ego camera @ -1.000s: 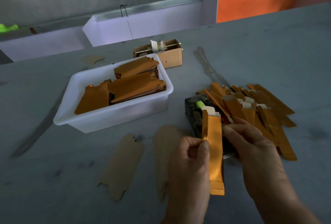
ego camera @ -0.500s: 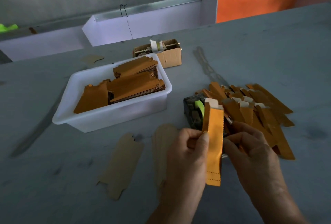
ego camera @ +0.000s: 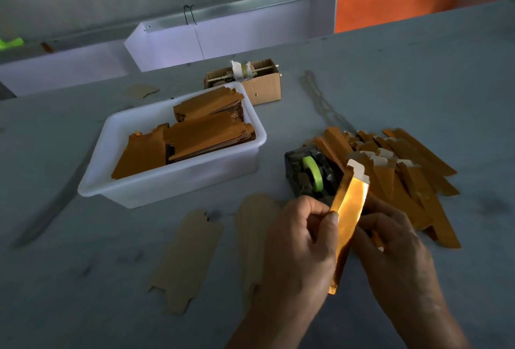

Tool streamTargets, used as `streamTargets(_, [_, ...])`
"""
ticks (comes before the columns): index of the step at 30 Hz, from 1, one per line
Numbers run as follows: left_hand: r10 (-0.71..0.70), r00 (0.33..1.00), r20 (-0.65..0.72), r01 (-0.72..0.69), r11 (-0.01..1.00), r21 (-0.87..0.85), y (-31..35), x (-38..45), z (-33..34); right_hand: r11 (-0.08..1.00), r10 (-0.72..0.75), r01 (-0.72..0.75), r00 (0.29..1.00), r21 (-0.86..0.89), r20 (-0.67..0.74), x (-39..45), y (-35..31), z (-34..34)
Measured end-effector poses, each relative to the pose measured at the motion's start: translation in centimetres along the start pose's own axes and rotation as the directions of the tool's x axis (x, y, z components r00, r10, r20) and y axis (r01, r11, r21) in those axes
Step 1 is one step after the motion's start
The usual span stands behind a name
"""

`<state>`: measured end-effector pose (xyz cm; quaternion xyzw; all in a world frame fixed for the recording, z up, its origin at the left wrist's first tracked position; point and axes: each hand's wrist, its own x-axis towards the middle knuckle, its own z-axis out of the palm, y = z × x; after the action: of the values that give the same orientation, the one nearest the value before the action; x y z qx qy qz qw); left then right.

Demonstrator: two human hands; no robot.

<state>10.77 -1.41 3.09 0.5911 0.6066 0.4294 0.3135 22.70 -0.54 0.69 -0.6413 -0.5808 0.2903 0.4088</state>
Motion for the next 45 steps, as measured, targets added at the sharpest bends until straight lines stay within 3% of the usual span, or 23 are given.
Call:
streamTargets(11, [0.081, 0.997, -0.001, -0.079, 0.975, 0.206, 0.1, -0.5, 0.2, 0.999, -0.042, 0.042, 0.999, 0.015, -0.002, -0.3, 0.2, 0.0])
streamTargets(21, [0.107, 0.994, -0.008, -0.102, 0.963, 0.249, 0.1, -0.1, 0.3, 0.981, -0.166, 0.159, 0.985, -0.114, -0.055, 0.2, 0.0, 0.1])
streamTargets(34, [0.163, 0.987, 0.001, -0.158, 0.954, 0.255, 0.2, -0.4, 0.3, 0.909, -0.272, 0.276, 0.961, -0.313, 0.057, 0.7, -0.4, -0.7])
streamTargets(37, [0.108, 0.994, 0.0, -0.105, 0.971, 0.217, 0.1, -0.3, 0.4, 0.94, -0.26, 0.261, 0.965, -0.221, 0.035, 0.4, -0.1, -1.5])
streamTargets(41, [-0.057, 0.998, 0.011, 0.056, 0.994, 0.095, 0.3, 0.5, -0.2, 0.982, -0.187, 0.182, 0.977, -0.059, -0.104, 0.5, 0.5, -2.4])
streamTargets(43, [-0.161, 0.986, 0.047, 0.162, 0.987, -0.007, 0.6, 0.7, -0.6, 0.988, -0.093, 0.104, 0.99, 0.114, -0.102, 0.6, 0.7, -3.0])
streamTargets(45, [-0.228, 0.971, 0.071, 0.236, 0.964, -0.125, 0.8, 0.5, -1.0, 0.931, -0.035, 0.036, 0.999, 0.362, -0.009, 0.4, 0.2, -3.7])
